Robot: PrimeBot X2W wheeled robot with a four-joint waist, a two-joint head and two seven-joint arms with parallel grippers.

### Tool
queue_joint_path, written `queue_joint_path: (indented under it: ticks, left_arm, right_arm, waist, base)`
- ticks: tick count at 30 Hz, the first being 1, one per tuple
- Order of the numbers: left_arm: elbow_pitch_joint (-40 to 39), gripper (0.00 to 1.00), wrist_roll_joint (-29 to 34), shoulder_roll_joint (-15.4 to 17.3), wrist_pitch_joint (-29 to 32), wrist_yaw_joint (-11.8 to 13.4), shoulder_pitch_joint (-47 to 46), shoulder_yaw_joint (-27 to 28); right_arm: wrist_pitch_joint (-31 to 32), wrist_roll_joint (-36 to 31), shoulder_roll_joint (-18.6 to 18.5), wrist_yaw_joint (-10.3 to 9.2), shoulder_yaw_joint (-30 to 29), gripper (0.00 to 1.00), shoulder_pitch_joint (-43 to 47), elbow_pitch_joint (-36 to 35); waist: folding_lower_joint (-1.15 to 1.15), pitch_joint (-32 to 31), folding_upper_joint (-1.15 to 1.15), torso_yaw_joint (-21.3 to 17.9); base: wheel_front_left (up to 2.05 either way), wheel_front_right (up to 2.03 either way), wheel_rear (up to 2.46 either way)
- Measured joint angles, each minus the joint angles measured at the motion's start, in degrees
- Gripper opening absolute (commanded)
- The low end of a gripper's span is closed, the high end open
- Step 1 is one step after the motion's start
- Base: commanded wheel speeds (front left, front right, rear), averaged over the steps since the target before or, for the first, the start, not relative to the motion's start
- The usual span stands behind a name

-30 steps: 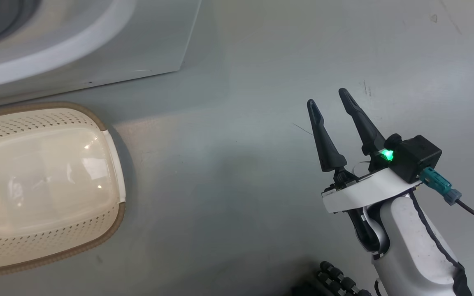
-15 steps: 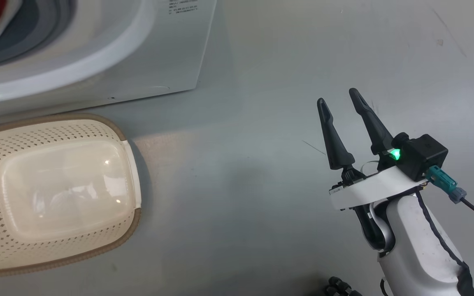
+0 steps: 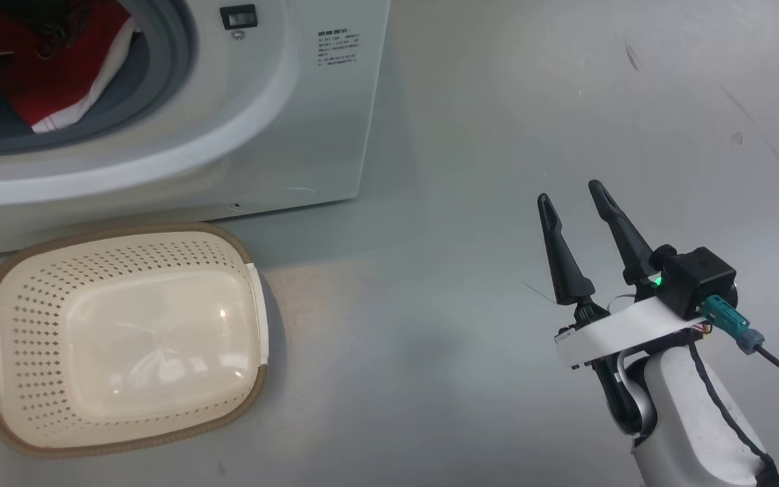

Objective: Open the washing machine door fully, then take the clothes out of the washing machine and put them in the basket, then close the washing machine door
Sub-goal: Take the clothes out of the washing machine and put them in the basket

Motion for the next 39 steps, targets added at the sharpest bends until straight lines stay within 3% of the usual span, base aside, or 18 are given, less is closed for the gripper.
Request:
queue_joint_path:
  ticks: [11, 23, 28, 39]
  left_arm:
    - [1.0, 0.00, -1.5, -3.5, -8.1, -2.2, 6.1, -0.7]
    - [-1.9, 0.00, -1.7, -6.0, -9.6, -4.4, 13.4, -1.6]
    - [-5.1, 0.00, -2.0, -7.1, -9.6, -5.4, 15.9, -1.7]
    - [-22.6, 0.00, -1.8, -8.8, -9.7, -6.2, 22.4, -0.9]
  right_arm:
    - [0.0, -0.5, -0.2, 0.08, -1.8, 1.00, 4.1, 1.2]
    - [0.0, -1.0, -1.0, 0.15, -2.9, 1.00, 8.2, 1.9]
    - [0.0, -1.0, -1.1, 0.15, -3.7, 1.00, 9.6, 1.8]
    - [0.0, -1.5, -1.0, 0.16, -4.6, 1.00, 11.6, 0.7]
  waist:
    - [0.00, -7.2, 0.00, 2.9]
    - [0.00, -14.5, 0.00, 6.2]
    - [0.00, -17.1, 0.00, 7.8]
    - [0.00, -20.1, 0.00, 11.0]
  base:
    - [0.00, 0.00, 0.00]
    - [0.00, 0.00, 0.00]
    - [0.00, 0.00, 0.00]
    - [0.00, 0.00, 0.00]
